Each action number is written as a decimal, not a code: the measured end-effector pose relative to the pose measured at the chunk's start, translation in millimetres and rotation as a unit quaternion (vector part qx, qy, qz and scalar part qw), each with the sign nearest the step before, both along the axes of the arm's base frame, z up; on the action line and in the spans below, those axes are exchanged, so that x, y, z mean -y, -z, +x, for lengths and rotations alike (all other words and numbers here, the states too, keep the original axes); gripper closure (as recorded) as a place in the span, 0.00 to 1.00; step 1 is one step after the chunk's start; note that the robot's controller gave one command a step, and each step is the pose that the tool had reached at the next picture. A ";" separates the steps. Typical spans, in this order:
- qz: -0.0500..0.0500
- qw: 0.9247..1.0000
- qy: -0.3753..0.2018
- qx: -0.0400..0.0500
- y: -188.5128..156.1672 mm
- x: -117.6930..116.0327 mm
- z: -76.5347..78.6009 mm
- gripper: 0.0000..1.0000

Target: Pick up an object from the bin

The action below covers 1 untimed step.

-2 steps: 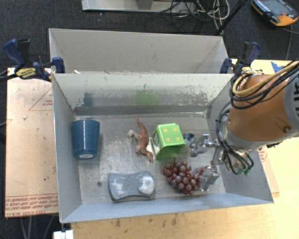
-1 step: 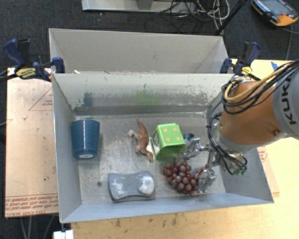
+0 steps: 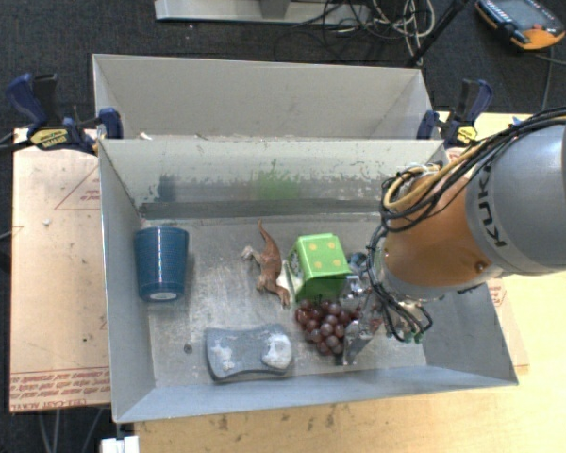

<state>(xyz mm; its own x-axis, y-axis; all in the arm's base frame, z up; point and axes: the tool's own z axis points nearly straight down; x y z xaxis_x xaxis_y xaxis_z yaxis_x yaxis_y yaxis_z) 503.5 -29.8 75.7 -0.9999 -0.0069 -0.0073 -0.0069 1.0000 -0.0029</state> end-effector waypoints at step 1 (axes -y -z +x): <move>0.000 1.000 0.000 0.000 0.0 0.0 0.0 1.00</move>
Offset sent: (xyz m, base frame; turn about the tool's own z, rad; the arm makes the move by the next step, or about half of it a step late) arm -0.0085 -0.0163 0.1274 -0.0651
